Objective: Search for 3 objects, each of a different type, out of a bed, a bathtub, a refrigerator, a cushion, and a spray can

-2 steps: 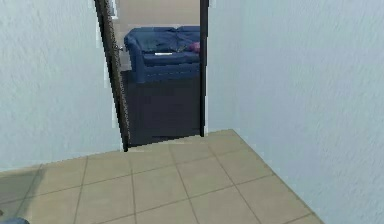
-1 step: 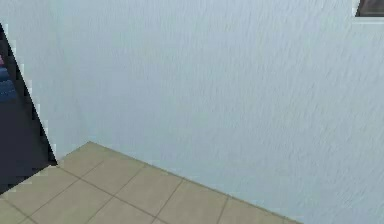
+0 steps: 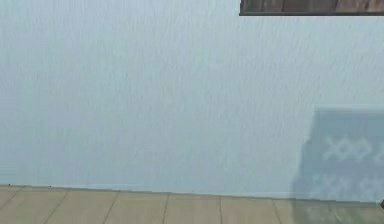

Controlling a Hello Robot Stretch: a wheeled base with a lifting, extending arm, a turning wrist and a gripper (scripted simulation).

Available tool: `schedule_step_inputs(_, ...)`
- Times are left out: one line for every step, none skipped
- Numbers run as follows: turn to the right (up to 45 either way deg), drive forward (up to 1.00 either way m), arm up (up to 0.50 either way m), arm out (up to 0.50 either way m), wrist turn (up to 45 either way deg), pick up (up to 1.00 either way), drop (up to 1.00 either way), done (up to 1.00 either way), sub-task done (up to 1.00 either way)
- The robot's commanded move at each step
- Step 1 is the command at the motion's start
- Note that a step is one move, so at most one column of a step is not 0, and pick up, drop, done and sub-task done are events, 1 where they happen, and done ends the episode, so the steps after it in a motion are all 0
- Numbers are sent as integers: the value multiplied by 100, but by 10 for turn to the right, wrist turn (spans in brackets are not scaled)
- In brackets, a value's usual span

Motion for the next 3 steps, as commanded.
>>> schedule_step_inputs(30,0,0,0,0,0,0,0,0)
schedule_step_inputs(0,45,0,0,0,0,0,0,0)
schedule_step_inputs(450,0,0,0,0,0,0,0,0)
